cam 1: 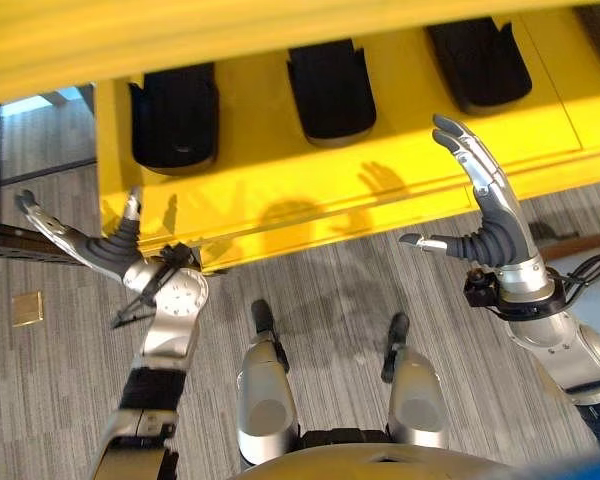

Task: Move parts from the plastic box to the shelf.

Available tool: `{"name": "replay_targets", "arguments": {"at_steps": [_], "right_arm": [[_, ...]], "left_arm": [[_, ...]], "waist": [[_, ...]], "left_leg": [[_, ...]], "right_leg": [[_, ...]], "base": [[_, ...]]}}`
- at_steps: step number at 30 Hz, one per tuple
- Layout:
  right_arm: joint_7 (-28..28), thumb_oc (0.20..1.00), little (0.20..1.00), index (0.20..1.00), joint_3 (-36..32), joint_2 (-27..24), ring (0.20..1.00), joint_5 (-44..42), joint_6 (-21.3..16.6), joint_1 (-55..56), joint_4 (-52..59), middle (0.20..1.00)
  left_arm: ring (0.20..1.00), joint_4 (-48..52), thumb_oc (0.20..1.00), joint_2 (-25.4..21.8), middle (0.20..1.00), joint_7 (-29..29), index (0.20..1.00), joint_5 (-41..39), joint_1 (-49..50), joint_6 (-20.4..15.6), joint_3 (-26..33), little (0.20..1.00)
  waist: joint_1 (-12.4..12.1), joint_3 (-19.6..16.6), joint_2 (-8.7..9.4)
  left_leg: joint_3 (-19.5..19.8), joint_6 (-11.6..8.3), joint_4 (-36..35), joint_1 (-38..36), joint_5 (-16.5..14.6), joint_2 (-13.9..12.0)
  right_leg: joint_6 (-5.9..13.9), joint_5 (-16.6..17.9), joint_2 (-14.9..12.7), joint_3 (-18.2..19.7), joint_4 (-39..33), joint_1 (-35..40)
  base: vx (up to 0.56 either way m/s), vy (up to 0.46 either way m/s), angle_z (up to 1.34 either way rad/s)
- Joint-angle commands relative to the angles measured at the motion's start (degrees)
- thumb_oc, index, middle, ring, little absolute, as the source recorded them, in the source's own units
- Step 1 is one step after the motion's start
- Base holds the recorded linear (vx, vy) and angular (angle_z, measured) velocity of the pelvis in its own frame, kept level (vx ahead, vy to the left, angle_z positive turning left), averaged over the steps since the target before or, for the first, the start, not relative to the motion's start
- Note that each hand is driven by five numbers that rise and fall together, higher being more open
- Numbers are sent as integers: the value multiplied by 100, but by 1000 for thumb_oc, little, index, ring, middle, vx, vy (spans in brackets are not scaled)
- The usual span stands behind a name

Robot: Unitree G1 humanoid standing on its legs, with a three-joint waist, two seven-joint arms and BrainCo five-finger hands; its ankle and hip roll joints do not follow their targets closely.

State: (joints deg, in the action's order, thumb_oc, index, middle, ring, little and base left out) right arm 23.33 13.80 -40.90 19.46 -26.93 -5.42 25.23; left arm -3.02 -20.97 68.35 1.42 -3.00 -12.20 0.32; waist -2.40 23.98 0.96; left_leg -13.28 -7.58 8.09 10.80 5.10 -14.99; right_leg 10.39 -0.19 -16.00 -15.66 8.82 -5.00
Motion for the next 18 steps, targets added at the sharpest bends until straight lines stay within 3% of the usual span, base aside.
{"name": "replay_targets", "arguments": {"at_steps": [1, 5, 6, 7, 10, 12, 18], "right_arm": [[164, 1000, 1000, 1000, 365, 304, 1000, 62, -589, -747, 270, 1000], [45, 1000, 1000, 1000, 831, 413, 1000, 22, -283, -1419, 323, 1000], [-56, 1000, 1000, 1000, 1051, 548, 1000, -115, -60, -1857, 312, 1000], [-68, 1000, 1000, 1000, 1062, 561, 1000, -132, -43, -1890, 312, 1000], [-532, 1000, 1000, 1000, 1275, 810, 1000, -626, 604, -2737, 332, 1000], [-743, 1000, 1000, 1000, 1413, 975, 1000, -798, 954, -3095, 316, 1000], [-945, 1000, 1000, 1000, 1613, 1175, 1000, -1290, 1393, -3420, 217, 1000]], "left_arm": [[1000, 214, 1000, -640, 1000, -666, 1000, 619, -294, -316, -126, 1000], [1000, 515, 1000, -748, 1000, -1272, 1000, 689, -24, -342, -297, 1000], [1000, 646, 1000, -823, 1000, -1629, 1000, 675, 166, -407, -379, 1000], [1000, 666, 1000, -832, 1000, -1657, 1000, 670, 185, -409, -377, 1000], [1000, 792, 1000, -912, 1000, -2429, 1000, 545, 473, -505, -585, 1000], [1000, 757, 1000, -893, 1000, -2714, 1000, 438, 542, -578, -730, 1000], [1000, 729, 1000, -802, 1000, -2930, 1000, 374, 652, -702, -1080, 1000]], "waist": [[-335, -261, 289], [-714, -395, 274], [-913, -476, 267], [-922, -479, 270], [-1269, -521, 302], [-1378, -498, 300], [-1477, -424, 265]], "left_leg": [[0, 226, 312, -280, -640, 395], [136, 179, 255, -338, -602, 393], [171, 142, 166, -406, -551, 359], [176, 138, 156, -413, -545, 358], [321, 102, 103, -393, -481, 337], [382, 91, 112, -367, -450, 325], [496, 80, 109, -328, -360, 302]], "right_leg": [[-275, -448, 364, -402, 220, 273], [-284, -447, 340, -627, 61, 598], [-279, -453, 326, -758, -23, 770], [-279, -452, 328, -771, -35, 789], [-339, -550, 352, -932, -9, 982], [-374, -597, 358, -968, 51, 1013], [-428, -599, 362, -951, 164, 980]], "base": [[118, -146, 47], [92, -101, 33], [102, -88, 32], [92, -86, 18], [49, -80, 30], [0, -25, 26], [-18, 5, 9]]}}
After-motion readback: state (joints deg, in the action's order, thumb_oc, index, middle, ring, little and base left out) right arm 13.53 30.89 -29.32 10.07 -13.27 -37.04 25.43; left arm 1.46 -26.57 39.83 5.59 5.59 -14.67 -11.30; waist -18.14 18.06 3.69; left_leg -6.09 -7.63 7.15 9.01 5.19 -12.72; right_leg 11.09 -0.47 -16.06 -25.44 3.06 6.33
